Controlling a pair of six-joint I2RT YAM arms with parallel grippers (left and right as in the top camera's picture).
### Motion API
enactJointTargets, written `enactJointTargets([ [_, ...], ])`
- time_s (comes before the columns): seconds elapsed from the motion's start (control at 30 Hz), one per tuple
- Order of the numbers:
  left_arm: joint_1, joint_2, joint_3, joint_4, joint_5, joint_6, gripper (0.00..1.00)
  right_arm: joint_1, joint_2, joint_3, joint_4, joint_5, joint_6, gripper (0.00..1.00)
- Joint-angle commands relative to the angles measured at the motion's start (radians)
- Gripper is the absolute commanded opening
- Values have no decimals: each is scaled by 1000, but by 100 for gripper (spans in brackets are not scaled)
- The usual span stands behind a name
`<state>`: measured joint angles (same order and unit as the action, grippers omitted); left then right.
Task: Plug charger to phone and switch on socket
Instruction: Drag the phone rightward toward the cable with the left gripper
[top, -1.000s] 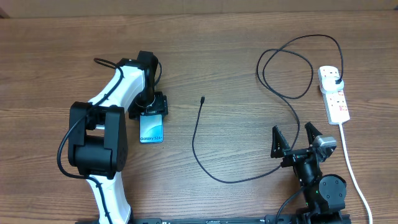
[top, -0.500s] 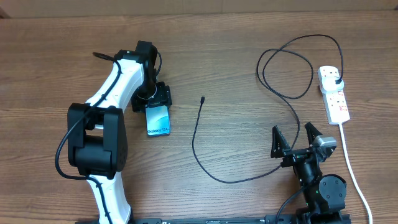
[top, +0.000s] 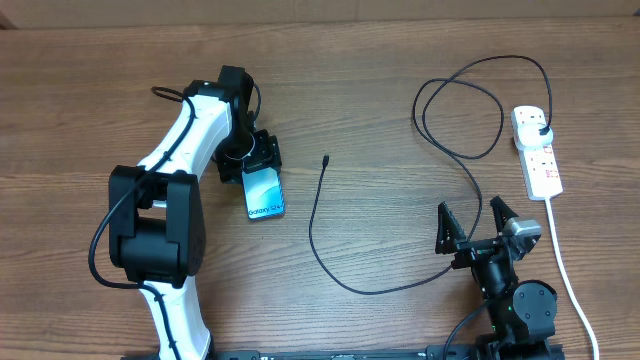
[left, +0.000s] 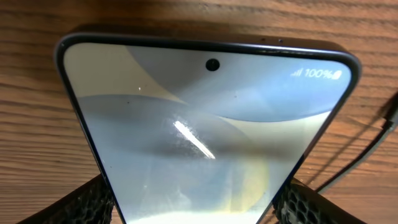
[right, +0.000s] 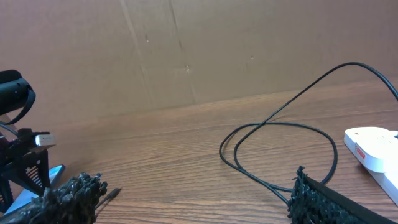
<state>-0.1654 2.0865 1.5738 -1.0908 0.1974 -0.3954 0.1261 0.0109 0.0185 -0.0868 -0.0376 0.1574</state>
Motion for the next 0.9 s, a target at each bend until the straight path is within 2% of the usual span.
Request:
enactJointTargets([
  [0.0, -7, 6, 5, 13, -62, -32, 77, 6, -8, -11, 5, -1, 6, 100],
  [0.4, -7, 6, -61, 97, -173, -32, 78, 6, -8, -11, 5, -1, 6, 100],
  [0.67, -7, 7, -108, 142, -180, -31, 80, 6, -8, -11, 5, -1, 6, 100],
  [0.87, -7, 7, -153, 181, -179, -31, 85, 6, -8, -11, 5, -1, 6, 100],
])
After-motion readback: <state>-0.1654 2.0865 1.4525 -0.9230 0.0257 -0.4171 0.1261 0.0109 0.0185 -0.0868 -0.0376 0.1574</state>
